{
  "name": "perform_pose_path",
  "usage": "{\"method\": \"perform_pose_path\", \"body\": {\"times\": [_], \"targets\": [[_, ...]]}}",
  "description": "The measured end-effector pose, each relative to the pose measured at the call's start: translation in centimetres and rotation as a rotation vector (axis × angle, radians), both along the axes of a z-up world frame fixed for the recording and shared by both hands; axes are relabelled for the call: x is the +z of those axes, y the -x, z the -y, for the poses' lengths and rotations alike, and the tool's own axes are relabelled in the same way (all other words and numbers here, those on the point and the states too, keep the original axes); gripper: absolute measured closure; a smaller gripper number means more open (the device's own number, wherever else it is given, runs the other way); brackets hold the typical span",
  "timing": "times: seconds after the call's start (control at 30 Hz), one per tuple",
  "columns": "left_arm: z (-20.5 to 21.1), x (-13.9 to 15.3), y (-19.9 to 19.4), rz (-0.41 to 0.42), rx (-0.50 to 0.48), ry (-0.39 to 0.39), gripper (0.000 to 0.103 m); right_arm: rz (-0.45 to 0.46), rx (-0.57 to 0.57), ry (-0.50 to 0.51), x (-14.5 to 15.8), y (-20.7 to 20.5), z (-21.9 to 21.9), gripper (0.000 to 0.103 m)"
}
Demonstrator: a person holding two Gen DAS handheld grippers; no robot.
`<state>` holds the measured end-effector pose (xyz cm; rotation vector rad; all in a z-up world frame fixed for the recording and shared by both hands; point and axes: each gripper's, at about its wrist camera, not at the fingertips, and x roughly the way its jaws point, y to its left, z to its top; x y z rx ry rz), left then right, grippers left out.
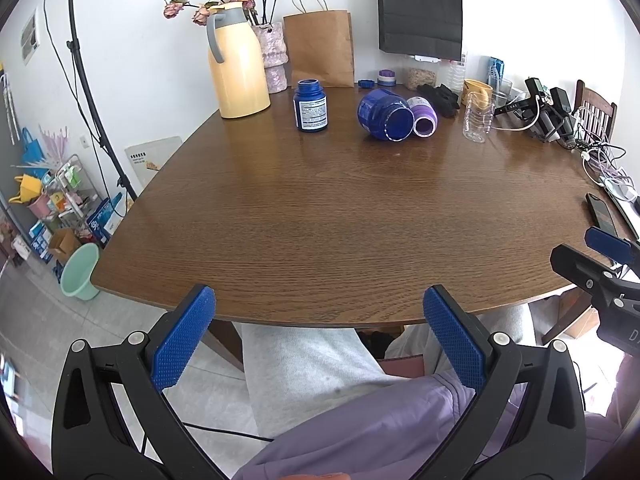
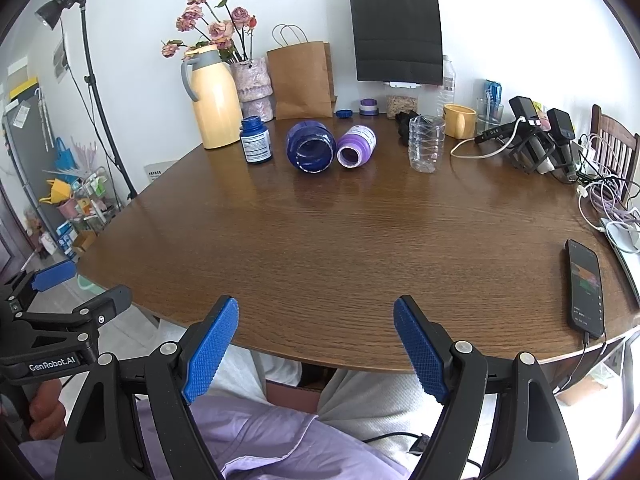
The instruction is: Flip cup upright
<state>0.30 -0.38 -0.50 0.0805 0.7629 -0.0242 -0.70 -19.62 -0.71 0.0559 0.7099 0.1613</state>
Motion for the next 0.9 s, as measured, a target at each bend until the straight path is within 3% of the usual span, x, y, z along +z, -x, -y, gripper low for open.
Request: {"method": "perform_pose_path", "body": {"times": [0.47,0.9], "targets": [[0.0,-0.2,0.0,-0.007,-0.004,0.003,0.000,-0.005,0.006,-0.004,-0.3,-0.1,0.1,0.020],[-0.5,-2.0,-2.1,-0.084,-0.013,0.027,0.000,-0.045,-0.006,-0.030,-2.8,-2.1,0.5,0.020]]}}
